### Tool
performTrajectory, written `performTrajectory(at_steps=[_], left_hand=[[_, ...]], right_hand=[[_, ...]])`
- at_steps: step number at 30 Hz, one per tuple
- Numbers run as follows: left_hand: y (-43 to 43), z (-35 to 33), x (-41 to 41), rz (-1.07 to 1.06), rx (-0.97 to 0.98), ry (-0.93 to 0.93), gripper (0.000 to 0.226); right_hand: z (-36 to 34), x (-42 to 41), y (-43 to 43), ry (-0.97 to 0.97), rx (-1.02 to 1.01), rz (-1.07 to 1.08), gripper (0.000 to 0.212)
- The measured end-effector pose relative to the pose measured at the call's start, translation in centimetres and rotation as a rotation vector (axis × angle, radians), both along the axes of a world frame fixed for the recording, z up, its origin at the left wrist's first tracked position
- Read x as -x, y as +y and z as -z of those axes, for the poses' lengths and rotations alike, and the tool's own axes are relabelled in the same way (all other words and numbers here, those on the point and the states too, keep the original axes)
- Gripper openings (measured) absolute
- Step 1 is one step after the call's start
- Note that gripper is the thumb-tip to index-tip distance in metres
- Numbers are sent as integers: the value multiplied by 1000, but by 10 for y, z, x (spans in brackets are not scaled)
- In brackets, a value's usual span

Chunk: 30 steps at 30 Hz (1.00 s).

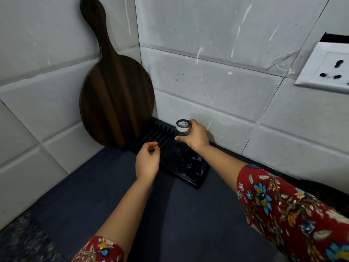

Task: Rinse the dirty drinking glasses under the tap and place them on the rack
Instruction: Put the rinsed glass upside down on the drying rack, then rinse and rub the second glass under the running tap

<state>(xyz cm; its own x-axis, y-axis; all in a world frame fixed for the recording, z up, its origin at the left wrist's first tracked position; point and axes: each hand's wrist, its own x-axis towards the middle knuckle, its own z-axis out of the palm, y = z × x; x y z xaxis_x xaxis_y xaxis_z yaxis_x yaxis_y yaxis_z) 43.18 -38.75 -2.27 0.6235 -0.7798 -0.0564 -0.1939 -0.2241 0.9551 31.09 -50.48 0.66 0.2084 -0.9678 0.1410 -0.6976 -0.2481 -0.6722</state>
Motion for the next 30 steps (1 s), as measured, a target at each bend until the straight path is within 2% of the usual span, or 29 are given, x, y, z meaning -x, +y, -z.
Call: performTrajectory(at_steps=[5, 8, 10, 12, 15, 17, 21, 30], left_hand=[[2, -2, 0, -9, -5, -12, 22], [4, -9, 2, -14, 7, -27, 25], [9, -19, 8, -19, 52, -21, 26], [17, -33, 19, -21, 114, -2, 25], [28, -62, 50, 4, 214, 38, 23], [36, -84, 78, 44, 288, 66, 18], [64, -127, 154, 151, 384, 155, 17], [154, -159, 354, 342, 375, 226, 21]], right_hand=[[1, -2, 5, 51, 6, 17, 69], [-4, 0, 9, 80, -51, -2, 82], [-13, 8, 15, -36, -150, 6, 89], [-32, 22, 28, -283, -254, 48, 68], [-72, 61, 60, -651, -369, 84, 6], [-100, 94, 87, -785, -420, 65, 15], [-141, 178, 142, -948, -417, 92, 10], [-163, 370, 267, -1001, -325, 178, 8]])
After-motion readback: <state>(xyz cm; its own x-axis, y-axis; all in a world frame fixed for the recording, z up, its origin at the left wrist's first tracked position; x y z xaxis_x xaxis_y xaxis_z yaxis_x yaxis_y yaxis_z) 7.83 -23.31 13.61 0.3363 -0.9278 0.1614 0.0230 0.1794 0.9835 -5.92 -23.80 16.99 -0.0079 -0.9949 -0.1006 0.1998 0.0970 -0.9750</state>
